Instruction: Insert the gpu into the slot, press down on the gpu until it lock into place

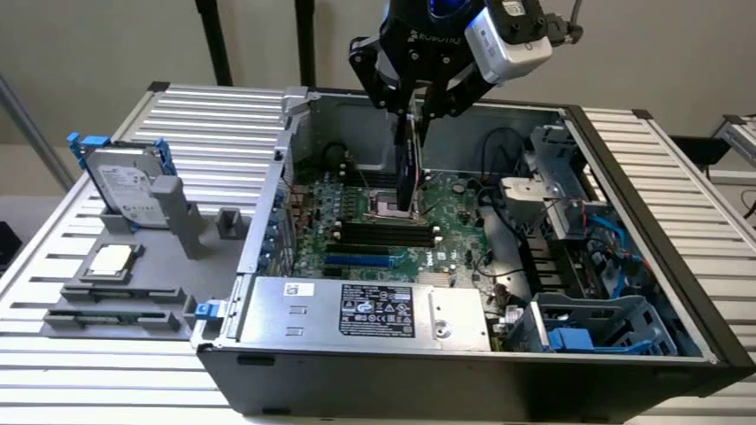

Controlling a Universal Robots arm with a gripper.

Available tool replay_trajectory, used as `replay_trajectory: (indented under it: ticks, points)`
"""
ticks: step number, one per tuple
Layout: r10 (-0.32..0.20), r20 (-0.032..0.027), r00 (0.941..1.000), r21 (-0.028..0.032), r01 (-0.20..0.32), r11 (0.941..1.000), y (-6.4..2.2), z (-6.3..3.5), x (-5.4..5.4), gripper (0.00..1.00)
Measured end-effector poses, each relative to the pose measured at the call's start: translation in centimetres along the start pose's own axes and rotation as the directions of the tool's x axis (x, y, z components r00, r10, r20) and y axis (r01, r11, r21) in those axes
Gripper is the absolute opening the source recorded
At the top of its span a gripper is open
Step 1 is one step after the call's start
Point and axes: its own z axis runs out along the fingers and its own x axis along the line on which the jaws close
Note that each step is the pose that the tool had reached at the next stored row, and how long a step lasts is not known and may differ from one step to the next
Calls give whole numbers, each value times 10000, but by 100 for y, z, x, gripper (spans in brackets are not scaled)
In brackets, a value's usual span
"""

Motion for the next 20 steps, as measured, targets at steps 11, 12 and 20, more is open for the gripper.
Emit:
replay_trajectory:
  ticks: [11,12,20]
  points:
    - [-1305,-101,9914,45,1306,9914,-1,8,-7,26]
    - [-1483,-116,9889,51,1484,9889,-1,9,-7,26]
    - [-2898,-199,9569,90,2900,9570,-2,33,-8,26]
